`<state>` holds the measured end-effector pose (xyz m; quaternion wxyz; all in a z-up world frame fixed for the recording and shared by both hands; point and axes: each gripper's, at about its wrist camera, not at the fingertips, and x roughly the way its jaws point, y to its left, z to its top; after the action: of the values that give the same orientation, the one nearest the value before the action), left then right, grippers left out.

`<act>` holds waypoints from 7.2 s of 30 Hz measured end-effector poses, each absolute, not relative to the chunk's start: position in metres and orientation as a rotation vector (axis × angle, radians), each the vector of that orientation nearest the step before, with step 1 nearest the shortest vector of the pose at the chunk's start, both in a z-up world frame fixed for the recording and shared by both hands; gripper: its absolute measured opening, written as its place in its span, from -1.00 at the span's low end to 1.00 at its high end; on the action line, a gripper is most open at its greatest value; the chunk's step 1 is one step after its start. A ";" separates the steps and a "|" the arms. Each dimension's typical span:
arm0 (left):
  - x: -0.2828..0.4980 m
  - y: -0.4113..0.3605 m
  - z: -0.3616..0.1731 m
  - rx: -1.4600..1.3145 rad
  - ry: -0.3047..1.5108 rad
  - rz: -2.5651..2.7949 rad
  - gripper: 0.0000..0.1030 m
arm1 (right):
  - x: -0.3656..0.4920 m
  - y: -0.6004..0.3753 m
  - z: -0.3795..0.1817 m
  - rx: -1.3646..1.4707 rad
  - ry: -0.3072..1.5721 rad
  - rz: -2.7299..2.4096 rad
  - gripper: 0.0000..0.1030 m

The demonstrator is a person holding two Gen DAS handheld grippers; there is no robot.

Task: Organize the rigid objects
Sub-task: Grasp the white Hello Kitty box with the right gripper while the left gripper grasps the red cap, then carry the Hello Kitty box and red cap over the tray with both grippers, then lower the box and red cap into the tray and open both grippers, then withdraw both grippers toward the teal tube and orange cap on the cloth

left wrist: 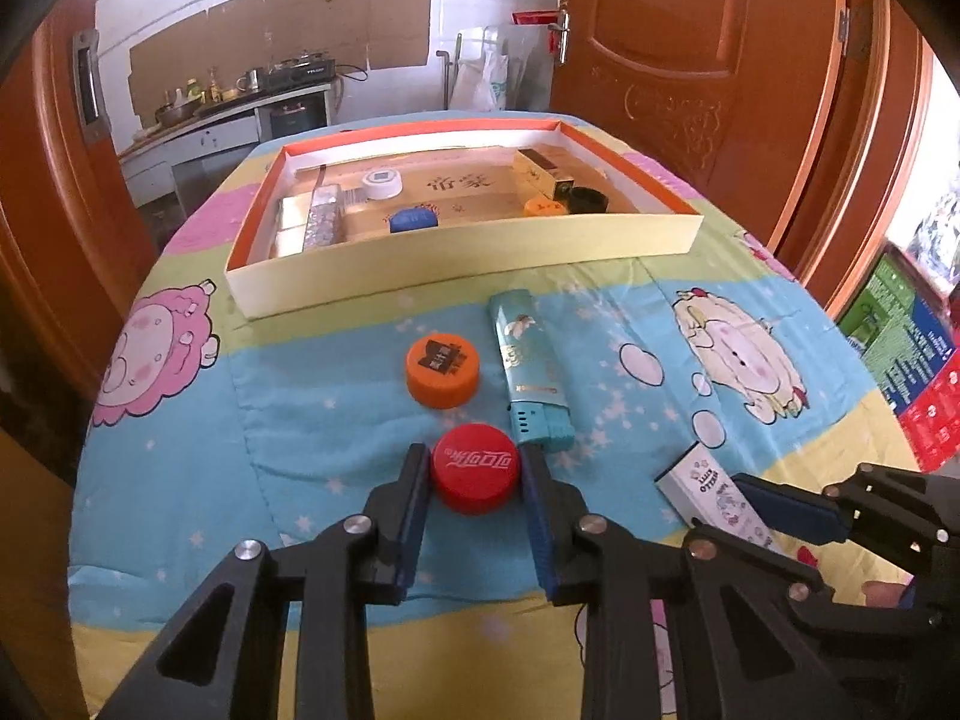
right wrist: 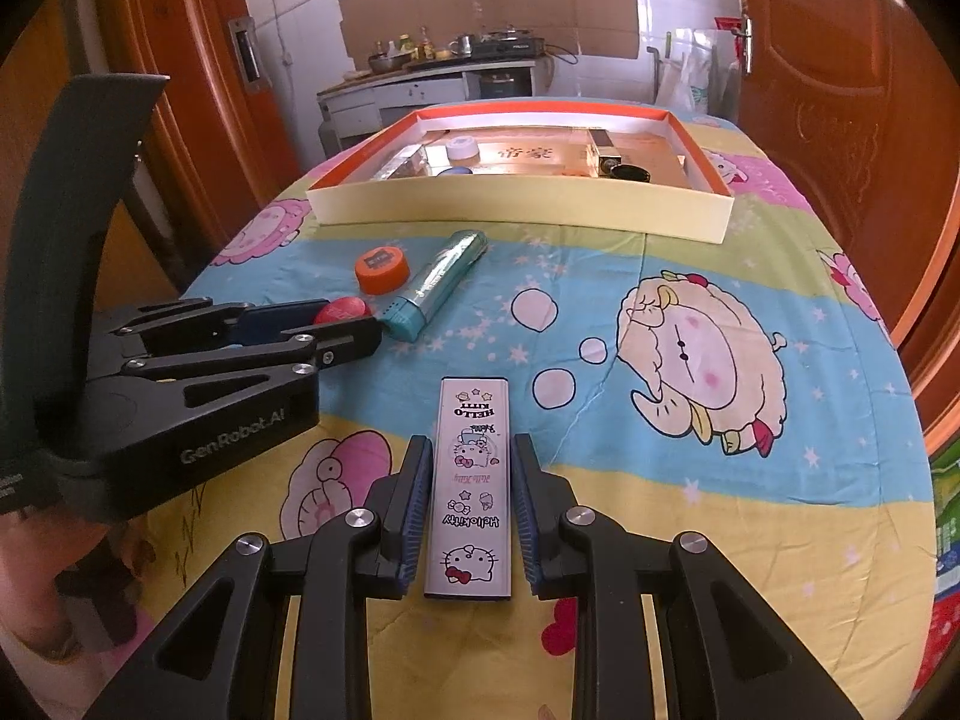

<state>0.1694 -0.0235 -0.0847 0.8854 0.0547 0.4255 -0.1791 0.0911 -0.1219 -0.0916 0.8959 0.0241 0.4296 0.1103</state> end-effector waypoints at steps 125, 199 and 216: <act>0.441 0.014 -0.067 -0.071 0.953 -0.254 -0.24 | 0.386 -0.126 -0.085 0.007 0.975 0.208 -0.48; 0.197 0.029 0.011 -0.025 0.603 -0.257 -0.10 | 0.180 -0.109 -0.016 0.038 0.788 0.175 -0.27; 0.178 0.048 -0.034 -0.149 0.568 -0.219 -0.10 | 0.175 -0.108 -0.061 0.118 0.843 0.138 -0.27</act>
<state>0.1781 0.0479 -0.0337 0.9513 -0.0731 0.2795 -0.1076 0.1747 -0.1078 -0.0609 0.9085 0.0571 0.4085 0.0670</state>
